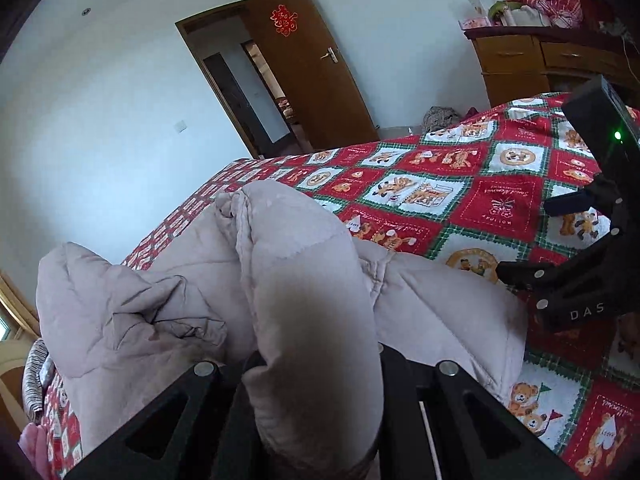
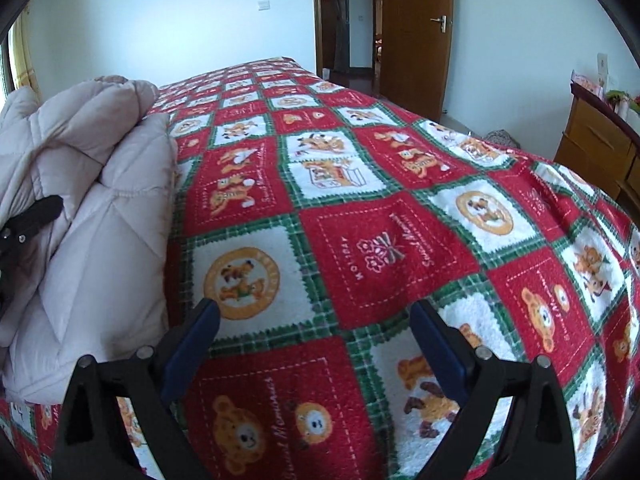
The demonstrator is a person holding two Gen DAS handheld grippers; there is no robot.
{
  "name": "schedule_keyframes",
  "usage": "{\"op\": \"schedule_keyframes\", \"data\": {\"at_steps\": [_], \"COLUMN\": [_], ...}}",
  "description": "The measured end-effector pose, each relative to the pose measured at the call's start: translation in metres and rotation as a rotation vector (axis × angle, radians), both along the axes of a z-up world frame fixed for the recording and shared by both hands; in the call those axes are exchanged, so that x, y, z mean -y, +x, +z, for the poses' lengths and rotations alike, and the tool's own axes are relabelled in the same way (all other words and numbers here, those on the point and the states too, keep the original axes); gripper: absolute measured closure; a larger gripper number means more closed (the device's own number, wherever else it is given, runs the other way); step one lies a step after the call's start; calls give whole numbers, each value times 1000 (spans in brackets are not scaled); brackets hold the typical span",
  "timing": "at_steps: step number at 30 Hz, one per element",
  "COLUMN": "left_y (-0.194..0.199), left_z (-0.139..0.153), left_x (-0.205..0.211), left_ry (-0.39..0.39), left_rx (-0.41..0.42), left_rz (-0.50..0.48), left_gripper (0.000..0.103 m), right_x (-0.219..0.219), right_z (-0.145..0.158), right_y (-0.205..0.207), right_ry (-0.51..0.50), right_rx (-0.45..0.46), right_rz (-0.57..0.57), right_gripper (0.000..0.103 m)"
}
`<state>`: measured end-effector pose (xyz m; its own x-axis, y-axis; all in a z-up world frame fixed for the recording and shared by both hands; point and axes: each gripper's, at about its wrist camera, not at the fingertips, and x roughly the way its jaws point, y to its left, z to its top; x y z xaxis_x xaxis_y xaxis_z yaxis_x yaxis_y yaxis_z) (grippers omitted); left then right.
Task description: Fold large clothes
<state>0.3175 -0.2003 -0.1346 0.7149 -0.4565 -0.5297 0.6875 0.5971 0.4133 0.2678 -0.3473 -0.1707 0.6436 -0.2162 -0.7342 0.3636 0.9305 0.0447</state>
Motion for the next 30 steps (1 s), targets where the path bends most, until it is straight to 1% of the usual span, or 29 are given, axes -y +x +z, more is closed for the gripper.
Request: {"op": "schedule_keyframes", "data": {"at_steps": [2, 5, 11, 14, 15, 16, 17, 19, 20, 21, 23, 24, 26, 27, 29, 30], "left_y": [2, 2, 5, 5, 4, 3, 0, -9, -14, -20, -30, -34, -42, -40, -27, -16], "left_z": [-2, -4, -4, -5, -4, -2, 2, 12, 16, 23, 37, 46, 66, 76, 88, 90], "left_x": [1, 5, 9, 10, 11, 11, 11, 10, 9, 8, 2, -7, -34, -56, -100, -127], "left_ry": [-1, 5, -19, -18, -21, -32, -60, -118, -137, -159, -206, -245, -334, -382, -463, -506], "left_rx": [-5, 9, -5, -7, -10, -15, -23, -15, 4, 36, 71, 90, 174, 210, 235, 245], "left_rz": [-1, 3, 18, 18, 21, 20, 9, -14, -15, -8, 2, 15, 81, 153, 302, 398], "left_gripper": [94, 93, 92, 85, 80, 71, 64, 27, 19, 14, 14, 14, 14, 12, 10, 5], "right_x": [-2, -4, -4, -4, -4, -5, -5, -6, -6, -6, -6, -5, -6, -6, -6, -6], "right_z": [-4, -9, -17, -17, -17, -18, -18, -18, -19, -19, -19, -19, -20, -20, -20, -20], "right_y": [5, 8, 6, 6, 6, 6, 6, 7, 7, 7, 7, 7, 7, 7, 7, 7], "right_ry": [-4, 1, 20, 16, 15, 10, 5, -2, -4, -6, -8, -8, -7, -8, -10, -9], "right_rx": [-8, -17, -33, -34, -35, -37, -39, -43, -44, -45, -47, -46, -45, -44, -44, -43], "right_rz": [14, 16, 5, 6, 6, 7, 7, 8, 8, 9, 10, 11, 12, 13, 13, 13], "right_gripper": [5, 5, 5, 5, 5, 5, 5, 5, 5, 5, 5, 5, 5, 5, 5, 5]}}
